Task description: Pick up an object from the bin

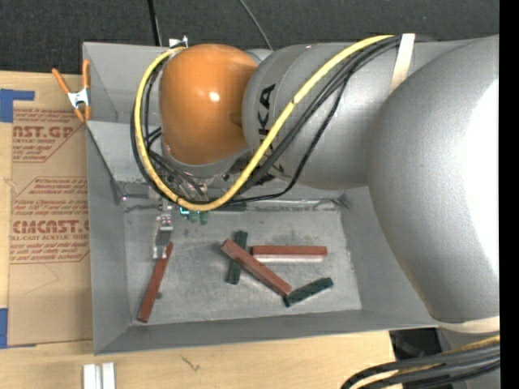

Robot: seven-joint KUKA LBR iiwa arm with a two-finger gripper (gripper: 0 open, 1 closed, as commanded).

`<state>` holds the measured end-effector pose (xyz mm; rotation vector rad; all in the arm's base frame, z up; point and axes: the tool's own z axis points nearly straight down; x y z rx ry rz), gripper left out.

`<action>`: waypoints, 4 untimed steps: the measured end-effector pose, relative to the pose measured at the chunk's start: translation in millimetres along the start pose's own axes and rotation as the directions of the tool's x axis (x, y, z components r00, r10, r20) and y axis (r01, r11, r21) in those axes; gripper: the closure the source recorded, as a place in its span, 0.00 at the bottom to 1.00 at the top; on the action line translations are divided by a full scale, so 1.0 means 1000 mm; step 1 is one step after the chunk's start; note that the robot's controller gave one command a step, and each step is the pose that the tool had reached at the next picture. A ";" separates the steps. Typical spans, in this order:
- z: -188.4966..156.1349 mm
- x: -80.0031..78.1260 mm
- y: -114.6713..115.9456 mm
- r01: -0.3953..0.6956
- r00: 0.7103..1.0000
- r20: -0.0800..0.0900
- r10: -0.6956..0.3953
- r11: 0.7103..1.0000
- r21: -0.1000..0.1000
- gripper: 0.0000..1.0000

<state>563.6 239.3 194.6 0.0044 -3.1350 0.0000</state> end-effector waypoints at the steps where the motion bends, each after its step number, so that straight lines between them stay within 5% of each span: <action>1: -0.005 -0.002 -0.001 -0.002 1.000 0.008 0.002 1.000 -0.002 0.00; 2: 0.034 0.010 -0.001 0.166 0.986 0.016 -0.166 0.986 -0.001 0.00; 3: 0.063 0.035 0.003 0.492 0.871 0.006 -0.492 0.871 0.002 0.00; 4: 0.060 0.031 -0.017 0.589 0.808 0.007 -0.589 0.808 0.003 0.00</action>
Offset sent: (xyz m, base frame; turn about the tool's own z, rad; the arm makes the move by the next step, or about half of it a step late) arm -0.0407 -0.0026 -0.1246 -0.5088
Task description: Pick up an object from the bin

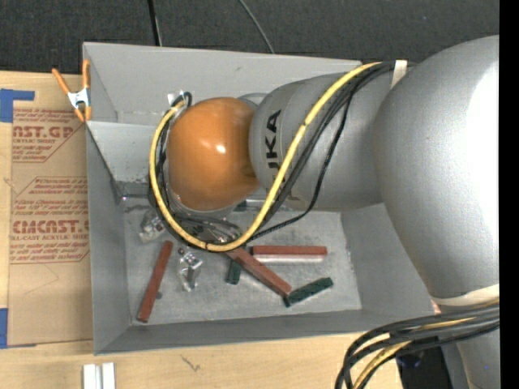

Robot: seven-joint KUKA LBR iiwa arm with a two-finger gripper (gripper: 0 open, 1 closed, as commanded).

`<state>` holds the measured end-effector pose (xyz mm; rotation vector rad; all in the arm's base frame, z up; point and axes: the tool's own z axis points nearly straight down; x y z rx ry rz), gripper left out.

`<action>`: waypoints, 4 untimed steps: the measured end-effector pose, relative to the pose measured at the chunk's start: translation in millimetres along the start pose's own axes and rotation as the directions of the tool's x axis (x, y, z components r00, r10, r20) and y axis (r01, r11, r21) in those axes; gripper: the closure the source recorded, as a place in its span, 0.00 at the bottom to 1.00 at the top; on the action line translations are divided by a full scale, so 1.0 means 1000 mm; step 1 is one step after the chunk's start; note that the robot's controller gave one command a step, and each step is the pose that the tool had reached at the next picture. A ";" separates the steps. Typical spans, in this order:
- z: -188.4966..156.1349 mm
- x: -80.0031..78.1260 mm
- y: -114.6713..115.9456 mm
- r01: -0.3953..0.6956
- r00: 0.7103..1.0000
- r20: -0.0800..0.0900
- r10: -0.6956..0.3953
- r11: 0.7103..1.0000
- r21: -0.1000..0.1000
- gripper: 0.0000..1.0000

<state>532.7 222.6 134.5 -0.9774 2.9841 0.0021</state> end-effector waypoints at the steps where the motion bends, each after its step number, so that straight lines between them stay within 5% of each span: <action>1: 0.035 0.003 0.016 0.162 0.987 0.000 -0.162 0.987 0.001 0.00; 2: 0.061 -0.019 0.016 0.587 0.810 0.001 -0.587 0.810 -0.001 1.00; 4: 0.056 -0.018 0.017 0.587 0.810 0.000 -0.587 0.810 -0.003 1.00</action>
Offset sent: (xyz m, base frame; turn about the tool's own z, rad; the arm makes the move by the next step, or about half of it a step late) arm 0.0054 0.0223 -0.0645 -0.6291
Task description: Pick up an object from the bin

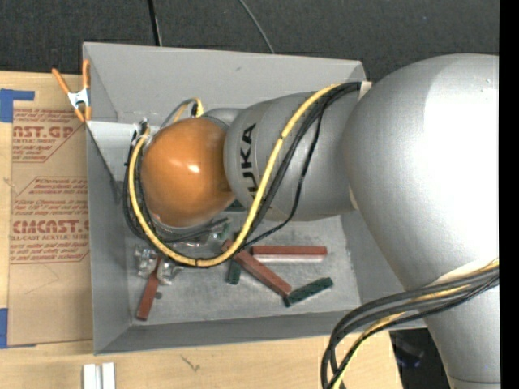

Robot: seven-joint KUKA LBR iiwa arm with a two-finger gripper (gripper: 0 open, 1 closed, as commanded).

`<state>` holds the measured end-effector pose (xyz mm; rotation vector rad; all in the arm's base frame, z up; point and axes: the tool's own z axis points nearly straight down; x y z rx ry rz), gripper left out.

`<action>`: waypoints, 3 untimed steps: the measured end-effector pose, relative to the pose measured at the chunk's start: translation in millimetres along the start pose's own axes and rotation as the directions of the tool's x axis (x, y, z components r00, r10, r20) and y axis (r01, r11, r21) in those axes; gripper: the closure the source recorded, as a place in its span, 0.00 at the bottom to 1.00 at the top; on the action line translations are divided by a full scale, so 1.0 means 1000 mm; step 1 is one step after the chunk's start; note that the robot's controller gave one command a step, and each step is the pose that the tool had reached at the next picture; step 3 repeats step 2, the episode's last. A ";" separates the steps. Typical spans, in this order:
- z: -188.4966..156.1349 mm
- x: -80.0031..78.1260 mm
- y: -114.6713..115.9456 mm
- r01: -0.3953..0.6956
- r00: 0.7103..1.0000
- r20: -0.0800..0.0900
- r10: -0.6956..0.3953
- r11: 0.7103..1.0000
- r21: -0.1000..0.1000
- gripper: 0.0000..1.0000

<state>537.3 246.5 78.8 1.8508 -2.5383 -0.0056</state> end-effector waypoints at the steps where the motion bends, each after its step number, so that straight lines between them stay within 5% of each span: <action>1: -0.013 0.000 0.000 0.000 1.000 0.000 0.000 1.000 0.001 1.00; 3: -0.022 -0.001 -0.001 0.000 1.000 0.003 0.000 1.000 0.005 1.00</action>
Offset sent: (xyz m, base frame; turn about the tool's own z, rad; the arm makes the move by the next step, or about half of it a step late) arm 0.0000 0.0000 0.0288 0.0000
